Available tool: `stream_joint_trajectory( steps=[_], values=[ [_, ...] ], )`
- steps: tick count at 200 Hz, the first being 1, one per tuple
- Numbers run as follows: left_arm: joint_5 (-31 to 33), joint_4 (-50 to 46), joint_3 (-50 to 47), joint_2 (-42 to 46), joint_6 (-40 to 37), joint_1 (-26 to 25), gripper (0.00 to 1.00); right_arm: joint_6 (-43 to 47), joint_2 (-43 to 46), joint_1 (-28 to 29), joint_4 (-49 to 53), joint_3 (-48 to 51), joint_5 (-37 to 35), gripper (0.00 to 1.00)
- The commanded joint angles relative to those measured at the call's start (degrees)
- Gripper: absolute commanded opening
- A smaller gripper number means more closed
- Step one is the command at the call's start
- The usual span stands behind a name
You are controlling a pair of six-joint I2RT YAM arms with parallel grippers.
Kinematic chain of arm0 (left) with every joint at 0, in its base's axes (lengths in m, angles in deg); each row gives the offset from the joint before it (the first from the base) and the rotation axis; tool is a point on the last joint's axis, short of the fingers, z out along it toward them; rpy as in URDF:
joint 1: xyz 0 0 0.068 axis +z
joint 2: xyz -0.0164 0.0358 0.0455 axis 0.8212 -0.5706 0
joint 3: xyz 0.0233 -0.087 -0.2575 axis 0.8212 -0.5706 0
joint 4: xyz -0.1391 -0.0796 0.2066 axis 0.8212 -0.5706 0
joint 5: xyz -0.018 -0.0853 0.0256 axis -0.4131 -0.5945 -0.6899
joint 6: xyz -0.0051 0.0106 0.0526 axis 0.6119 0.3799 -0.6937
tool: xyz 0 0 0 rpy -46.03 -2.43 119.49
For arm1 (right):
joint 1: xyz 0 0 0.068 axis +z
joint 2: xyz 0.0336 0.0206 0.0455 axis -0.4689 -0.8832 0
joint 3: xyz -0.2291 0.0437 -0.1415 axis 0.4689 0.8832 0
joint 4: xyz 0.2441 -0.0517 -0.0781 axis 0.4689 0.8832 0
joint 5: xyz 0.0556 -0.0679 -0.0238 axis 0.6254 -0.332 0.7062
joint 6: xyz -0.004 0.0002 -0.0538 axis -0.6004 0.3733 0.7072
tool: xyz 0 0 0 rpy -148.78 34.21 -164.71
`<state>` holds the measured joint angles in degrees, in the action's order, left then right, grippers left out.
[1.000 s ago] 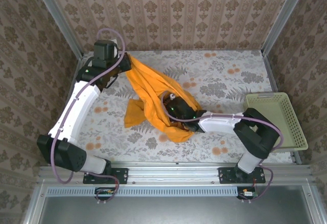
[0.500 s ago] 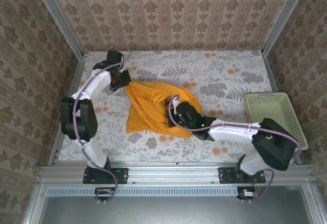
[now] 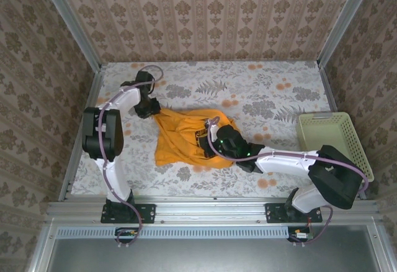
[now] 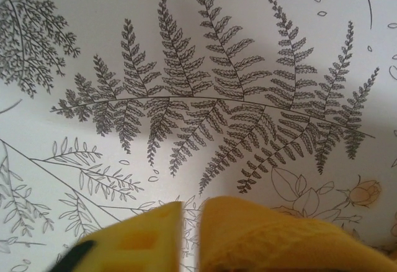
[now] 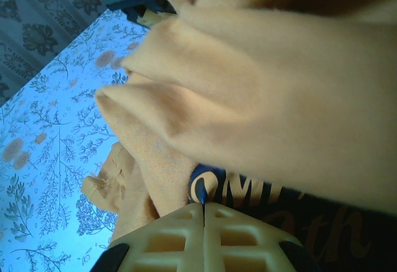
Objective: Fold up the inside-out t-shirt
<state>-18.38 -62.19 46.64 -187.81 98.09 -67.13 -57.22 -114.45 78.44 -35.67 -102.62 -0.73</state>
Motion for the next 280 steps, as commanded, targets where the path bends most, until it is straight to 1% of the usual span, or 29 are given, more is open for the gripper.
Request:
stream_joint_trajectory(
  steps=[1,14,22,37,42,43,47,56,69,92,122,143,154,162,172,180,203,212,230,239,249,254,280],
  values=[
    [-3.5,4.1,-7.4,9.8,-2.0,-1.4,0.42,0.5,4.5,-0.1,-2.6,1.0,1.0,0.0],
    [-6.1,9.5,-12.6,17.1,-3.4,-4.0,0.5,0.9,4.8,-0.1,-2.8,1.9,1.2,0.0],
    [-7.2,13.0,-15.5,21.5,-5.1,-6.4,0.57,0.9,4.6,-0.1,-2.8,2.2,1.3,0.0],
    [-8.1,17.7,-19.3,28.2,-8.4,-12.3,0.71,0.9,3.7,-0.2,-3.4,2.5,1.5,0.0],
    [-8.8,19.2,-20.4,29.8,-9.5,-13.6,0.74,0.8,3.3,-0.2,-3.6,2.5,1.7,0.0],
    [-8.8,19.6,-20.7,30.2,-9.7,-15.1,0.75,0.8,3.3,-0.2,-3.6,2.5,1.6,0.0],
    [-9.6,20.9,-21.6,31.4,-10.5,-16.7,0.76,0.7,3.1,-0.2,-3.6,2.4,1.8,0.0],
    [-11.3,23.8,-23.8,33.7,-12.0,-19.5,0.79,0.5,2.7,-0.2,-3.9,2.3,1.8,0.0],
    [-13.5,27.1,-26.6,35.3,-13.1,-22.2,0.83,0.3,2.7,-0.1,-4.1,2.2,1.4,0.0],
    [-16.7,28.7,-28.8,33.7,-13.0,-22.8,0.83,0.6,2.8,-0.2,-3.6,2.1,0.9,0.0],
    [-17.9,27.9,-28.2,28.6,-13.5,-22.9,0.82,0.5,3.2,-0.2,-3.3,2.4,0.9,0.0],
    [-19.5,28.9,-27.6,25.3,-12.8,-22.9,0.74,0.1,2.9,-0.2,-3.5,2.5,0.7,0.0],
    [-19.7,29.5,-27.1,23.9,-12.1,-22.9,0.66,-0.2,2.8,-0.2,-3.7,2.7,0.6,0.0],
    [-19.3,29.5,-26.5,22.9,-11.7,-22.9,0.58,-0.2,2.7,-0.2,-3.9,2.9,0.5,0.0],
    [-17.8,29.1,-25.5,21.7,-10.8,-22.8,0.41,-0.4,2.7,-0.2,-4.0,3.1,0.3,0.0],
    [-16.5,28.7,-24.7,20.7,-9.9,-22.4,0.3,-0.4,2.8,-0.2,-4.3,3.3,0.2,0.0],
    [-13.8,28.4,-22.6,18.5,-5.8,-19.5,0.07,-0.2,3.6,-0.1,-4.5,4.0,0.4,0.0],
    [-13.3,28.2,-21.4,17.6,-3.8,-17.9,0.0,0.0,4.1,-0.1,-4.7,4.2,0.7,0.0],
    [-13.3,27.0,-18.1,15.1,-0.4,-15.0,0.0,0.4,4.4,-0.1,-4.8,4.6,1.6,0.0],
    [-12.3,25.5,-15.6,13.6,0.7,-14.5,0.0,0.3,4.2,0.1,-5.0,4.7,2.1,0.0],
    [-10.1,22.5,-11.9,11.3,1.5,-14.5,0.0,0.1,3.8,0.0,-5.6,4.8,2.7,0.0],
    [-9.0,20.3,-9.9,9.9,1.9,-12.7,0.0,0.0,3.6,0.1,-5.9,4.8,3.2,0.0],
    [-5.7,12.0,-0.9,2.5,3.2,-11.0,0.0,-0.7,3.2,0.5,-6.4,4.2,3.6,0.0]
  ],
)
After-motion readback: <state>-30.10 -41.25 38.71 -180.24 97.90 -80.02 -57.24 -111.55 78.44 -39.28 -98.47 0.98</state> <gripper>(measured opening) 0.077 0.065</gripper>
